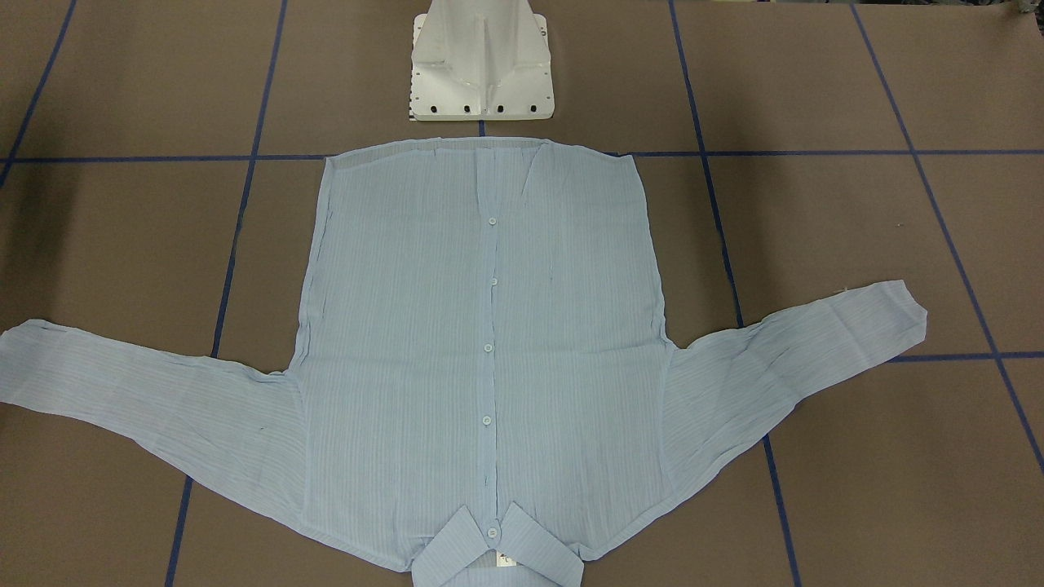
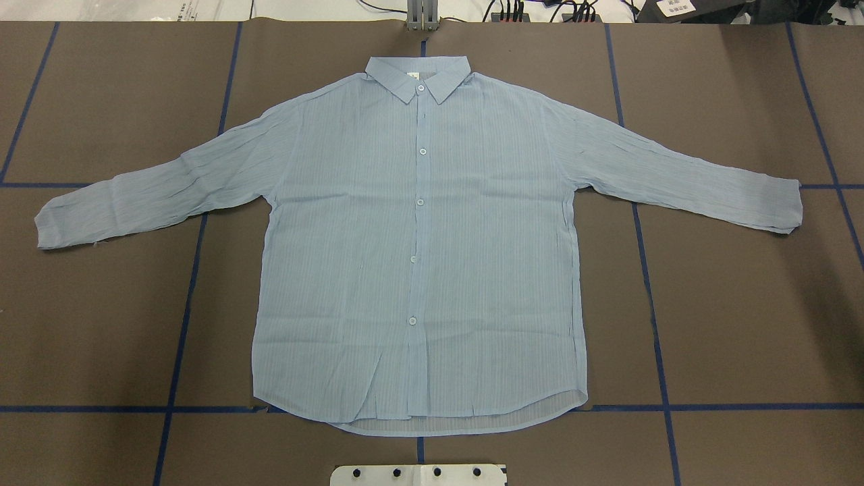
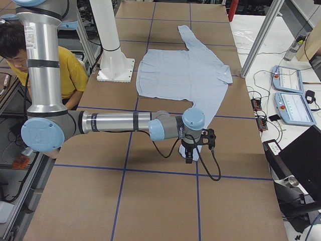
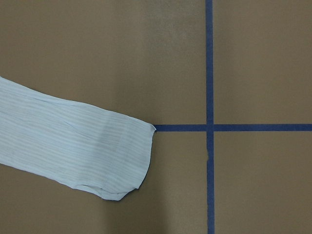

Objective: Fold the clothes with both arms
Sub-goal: 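Move the right gripper toward the cuff of the sleeve nearest it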

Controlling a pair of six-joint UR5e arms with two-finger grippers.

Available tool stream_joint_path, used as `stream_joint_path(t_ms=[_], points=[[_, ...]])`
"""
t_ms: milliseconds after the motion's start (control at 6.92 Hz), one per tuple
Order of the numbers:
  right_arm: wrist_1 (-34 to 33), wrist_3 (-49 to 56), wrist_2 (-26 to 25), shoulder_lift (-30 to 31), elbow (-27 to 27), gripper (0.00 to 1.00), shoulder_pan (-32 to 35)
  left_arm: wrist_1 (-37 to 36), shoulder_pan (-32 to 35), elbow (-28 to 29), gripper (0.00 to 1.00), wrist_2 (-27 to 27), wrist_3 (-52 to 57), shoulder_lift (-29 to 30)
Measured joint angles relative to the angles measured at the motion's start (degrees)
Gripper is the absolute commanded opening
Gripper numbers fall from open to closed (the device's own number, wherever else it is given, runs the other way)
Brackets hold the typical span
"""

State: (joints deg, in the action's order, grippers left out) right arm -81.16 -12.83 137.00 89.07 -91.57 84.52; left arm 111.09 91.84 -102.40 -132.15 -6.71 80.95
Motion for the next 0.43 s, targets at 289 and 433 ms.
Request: stream_joint_path(t_ms=[289,433], points=[[0.4,-0.4,0.1,0.2,0.3,1.0,0.0,2.4,-0.1,-0.6,1.0,-1.1,-1.2,-1.5],[0.7,-0.5,0.0,0.0,0.9,1.0,-0.1,4.0,-0.3,-0.1,1.0,-1.2,-1.3,-1.7]])
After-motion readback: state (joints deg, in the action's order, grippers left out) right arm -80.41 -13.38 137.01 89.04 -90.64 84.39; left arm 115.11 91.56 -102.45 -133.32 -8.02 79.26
